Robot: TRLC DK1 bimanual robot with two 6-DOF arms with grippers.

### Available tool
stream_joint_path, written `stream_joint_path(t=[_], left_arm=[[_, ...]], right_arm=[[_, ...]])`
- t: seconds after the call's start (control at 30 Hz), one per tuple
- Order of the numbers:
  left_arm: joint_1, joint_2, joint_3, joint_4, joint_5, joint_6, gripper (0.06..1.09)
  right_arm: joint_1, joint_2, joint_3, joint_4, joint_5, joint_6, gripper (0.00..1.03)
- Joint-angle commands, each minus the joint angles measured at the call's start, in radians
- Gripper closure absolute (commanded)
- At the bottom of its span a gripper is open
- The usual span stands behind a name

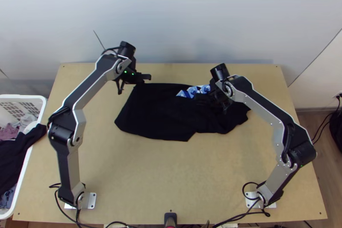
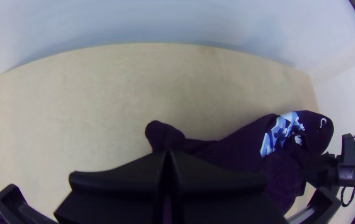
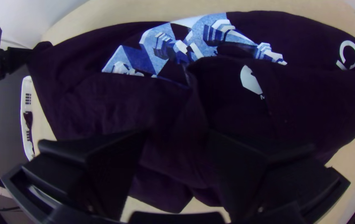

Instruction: Fold the t-shirt

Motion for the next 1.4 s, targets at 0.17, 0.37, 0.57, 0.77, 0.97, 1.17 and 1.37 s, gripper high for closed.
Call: stream_joint_path(t=[0.17, 0.37, 0.57, 0.77, 0.97, 1.17, 1.37], left_arm=[[0.012, -0.073, -0.056, -0.015, -0.001, -0.004, 1.04], [-0.004, -0.079, -0.092, -0.004, -0.001, 0.007, 1.04], [-0.001, -0.082, -0.134, 0.004, -0.001, 0.001, 0.75], [-0.010, -0.083, -0.160, 0.004, -0.001, -0.002, 0.55], [-0.016, -0.103, -0.186, 0.004, -0.001, -0.002, 0.50], [-0.033, -0.148, -0.264, 0.002, -0.001, 0.006, 0.49], [-0.039, -0.209, -0.361, 0.022, -0.003, 0.015, 0.49]], right_arm=[[0.022, -0.023, 0.001, 0.054, -0.003, -0.039, 1.00], [0.019, -0.110, 0.001, 0.054, -0.003, -0.047, 1.00], [0.010, -0.230, -0.027, -0.025, -0.033, -0.087, 1.00], [-0.030, -0.372, -0.088, -0.172, -0.074, -0.151, 1.00], [-0.114, -0.463, -0.183, -0.219, -0.082, -0.197, 1.00], [-0.171, -0.527, -0.280, -0.262, -0.083, -0.265, 1.00], [-0.255, -0.570, -0.405, -0.298, -0.082, -0.389, 1.00]])
